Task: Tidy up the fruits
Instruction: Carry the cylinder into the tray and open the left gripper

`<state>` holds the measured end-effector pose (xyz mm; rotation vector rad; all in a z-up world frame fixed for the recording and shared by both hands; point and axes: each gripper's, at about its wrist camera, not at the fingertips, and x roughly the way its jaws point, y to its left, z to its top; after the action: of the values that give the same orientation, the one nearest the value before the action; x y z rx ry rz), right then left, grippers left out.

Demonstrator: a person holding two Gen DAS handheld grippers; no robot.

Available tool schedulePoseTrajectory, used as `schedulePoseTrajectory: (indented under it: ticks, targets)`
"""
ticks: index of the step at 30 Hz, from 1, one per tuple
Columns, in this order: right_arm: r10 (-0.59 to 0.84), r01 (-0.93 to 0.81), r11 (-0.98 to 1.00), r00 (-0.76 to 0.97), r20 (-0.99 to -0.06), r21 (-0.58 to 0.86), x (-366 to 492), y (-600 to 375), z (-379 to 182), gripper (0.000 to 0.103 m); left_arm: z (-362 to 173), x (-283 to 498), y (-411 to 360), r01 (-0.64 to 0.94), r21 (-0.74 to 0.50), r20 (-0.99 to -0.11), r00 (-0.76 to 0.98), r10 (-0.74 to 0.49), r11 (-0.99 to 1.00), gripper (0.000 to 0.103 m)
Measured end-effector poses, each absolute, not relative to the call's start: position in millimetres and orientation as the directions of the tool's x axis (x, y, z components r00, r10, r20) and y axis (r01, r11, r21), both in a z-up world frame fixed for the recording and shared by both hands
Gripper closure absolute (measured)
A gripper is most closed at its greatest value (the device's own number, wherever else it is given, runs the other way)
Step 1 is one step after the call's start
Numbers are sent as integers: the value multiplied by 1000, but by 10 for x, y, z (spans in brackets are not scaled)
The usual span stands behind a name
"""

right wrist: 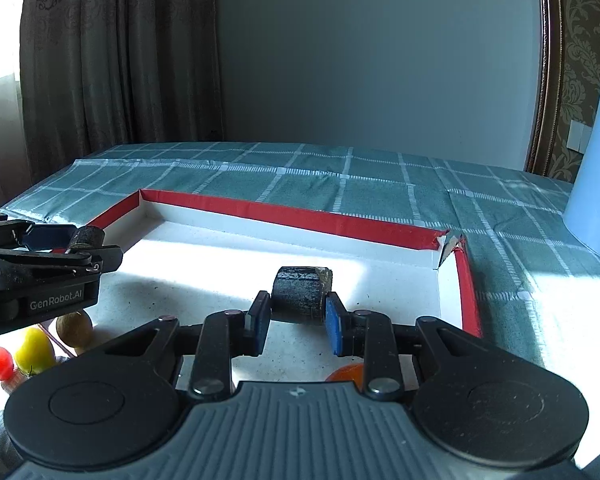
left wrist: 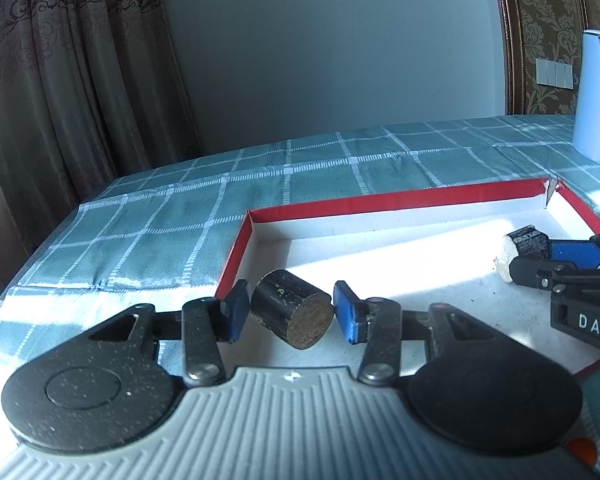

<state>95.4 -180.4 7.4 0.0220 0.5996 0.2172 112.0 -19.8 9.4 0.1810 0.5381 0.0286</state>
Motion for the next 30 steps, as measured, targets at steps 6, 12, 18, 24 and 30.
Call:
schedulePoseTrajectory:
  ticks: [6, 12, 18, 24, 30]
  targets:
    - [198, -184, 980, 799, -568, 82, 996, -1820, 39, 74, 70, 1134, -212, 22, 185, -514, 854, 78, 983, 60]
    - [192, -170, 981, 800, -568, 92, 1028, -1847, 31, 74, 31, 1159, -240, 19, 207, -518, 850, 93, 978, 60]
    - [194, -163, 981, 799, -570, 105, 1044, -1863, 26, 74, 39, 1129, -249, 9, 214, -494, 864, 100, 977, 42]
    - [196, -175, 980, 800, -567, 91, 1009, -1853, 27, 50, 63, 1048, -244, -4, 228, -453, 885, 110, 974, 22]
    - [168, -132, 985, 857, -488, 107, 808, -1992, 126, 34, 140, 832, -99, -38, 201, -393, 912, 116, 979, 8]
